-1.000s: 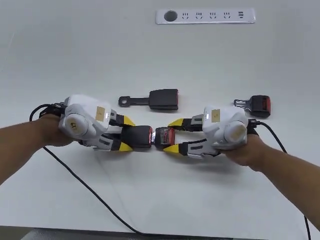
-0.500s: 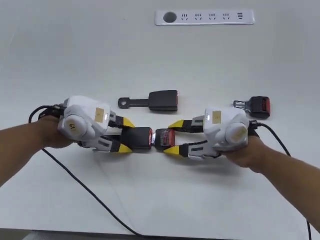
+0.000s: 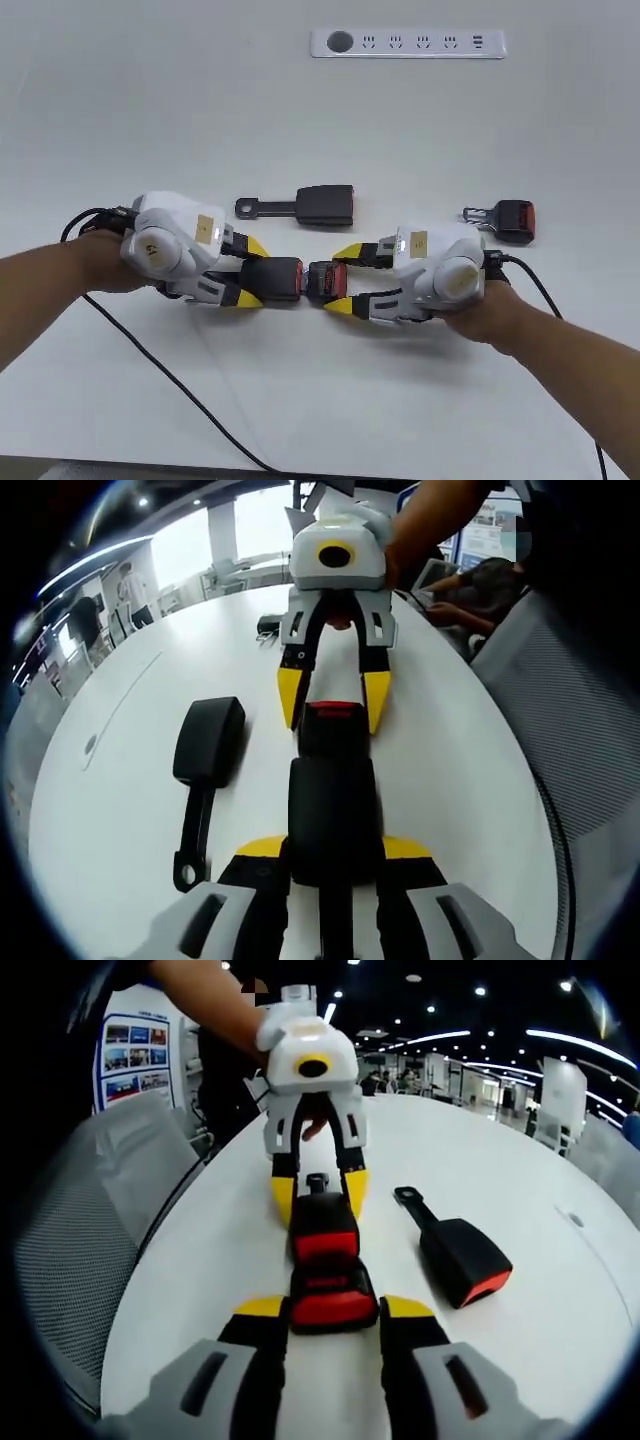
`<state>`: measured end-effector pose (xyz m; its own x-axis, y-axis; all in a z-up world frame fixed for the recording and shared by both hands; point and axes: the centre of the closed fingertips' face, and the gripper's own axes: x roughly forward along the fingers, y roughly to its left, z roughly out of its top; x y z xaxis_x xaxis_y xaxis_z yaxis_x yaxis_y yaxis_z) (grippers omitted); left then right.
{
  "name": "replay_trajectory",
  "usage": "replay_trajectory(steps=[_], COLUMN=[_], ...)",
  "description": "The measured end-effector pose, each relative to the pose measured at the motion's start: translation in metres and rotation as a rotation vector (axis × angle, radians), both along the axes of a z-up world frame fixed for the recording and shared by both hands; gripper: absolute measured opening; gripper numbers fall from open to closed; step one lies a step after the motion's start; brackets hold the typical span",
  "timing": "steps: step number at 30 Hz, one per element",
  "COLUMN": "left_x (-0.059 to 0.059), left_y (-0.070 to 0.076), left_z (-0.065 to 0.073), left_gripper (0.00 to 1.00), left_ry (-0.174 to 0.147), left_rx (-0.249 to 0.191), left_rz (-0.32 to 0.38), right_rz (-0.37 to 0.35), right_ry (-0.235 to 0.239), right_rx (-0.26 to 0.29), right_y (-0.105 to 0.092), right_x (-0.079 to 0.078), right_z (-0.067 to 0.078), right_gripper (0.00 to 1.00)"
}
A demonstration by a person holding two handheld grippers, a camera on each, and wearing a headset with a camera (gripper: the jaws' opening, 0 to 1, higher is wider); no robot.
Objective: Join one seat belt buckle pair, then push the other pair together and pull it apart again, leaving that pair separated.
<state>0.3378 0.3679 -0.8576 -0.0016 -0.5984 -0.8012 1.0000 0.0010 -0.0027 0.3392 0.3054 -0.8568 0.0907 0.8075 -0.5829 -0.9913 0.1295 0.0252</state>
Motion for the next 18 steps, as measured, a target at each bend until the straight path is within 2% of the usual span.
replay_trajectory(steps=[1, 2, 3, 4, 5, 6, 7, 8, 10, 12, 15, 17, 18], left_x=[0.002, 0.002, 0.000, -0.001, -0.001, 0.001, 0.001, 0.001, 0.006, 0.010, 0.017, 0.021, 0.024], left_y=[0.000, 0.000, -0.002, -0.004, -0.008, -0.007, -0.006, -0.006, -0.006, -0.007, -0.009, -0.017, -0.019], left_z=[0.002, 0.002, 0.005, 0.007, 0.013, 0.018, 0.021, 0.027, 0.036, 0.045, 0.056, 0.067, 0.068], left_gripper=[0.36, 0.38, 0.45, 0.50, 0.54, 0.57, 0.59, 0.62, 0.66, 0.66, 0.70, 0.70, 0.69], left_ry=[-0.031, -0.030, -0.017, -0.020, -0.039, -0.052, -0.043, -0.039, -0.050, -0.043, -0.068, -0.092, -0.099], left_rx=[0.012, 0.023, 0.014, 0.002, -0.035, -0.036, -0.033, -0.052, -0.074, -0.103, -0.117, -0.148, -0.139], left_rz=[0.008, 0.037, 0.071, 0.062, 0.056, 0.077, 0.107, 0.117, 0.150, 0.198, 0.220, 0.217, 0.222], right_rz=[-0.020, -0.056, -0.093, -0.104, -0.101, -0.109, -0.116, -0.156, -0.166, -0.190, -0.213, -0.240, -0.276], right_ry=[-0.004, 0.018, 0.061, 0.054, 0.026, 0.013, 0.025, 0.070, 0.043, 0.052, 0.028, 0.036, 0.048], right_rx=[0.012, 0.051, 0.076, 0.073, 0.068, 0.067, 0.066, 0.075, 0.066, 0.079, 0.079, 0.075, 0.063], right_y=[0.001, 0.004, 0.005, 0.003, 0.000, -0.002, -0.005, -0.009, -0.017, -0.025, -0.039, -0.050, -0.058], right_x=[0.001, 0.002, 0.001, 0.003, 0.004, 0.005, 0.004, 0.003, 0.005, 0.005, 0.006, 0.007, 0.010], right_z=[0.003, 0.009, 0.013, 0.015, 0.017, 0.018, 0.019, 0.021, 0.024, 0.030, 0.039, 0.043, 0.044], right_gripper=[0.43, 0.51, 0.59, 0.68, 0.70, 0.70, 0.70, 0.71, 0.71, 0.71, 0.71, 0.72, 0.72])
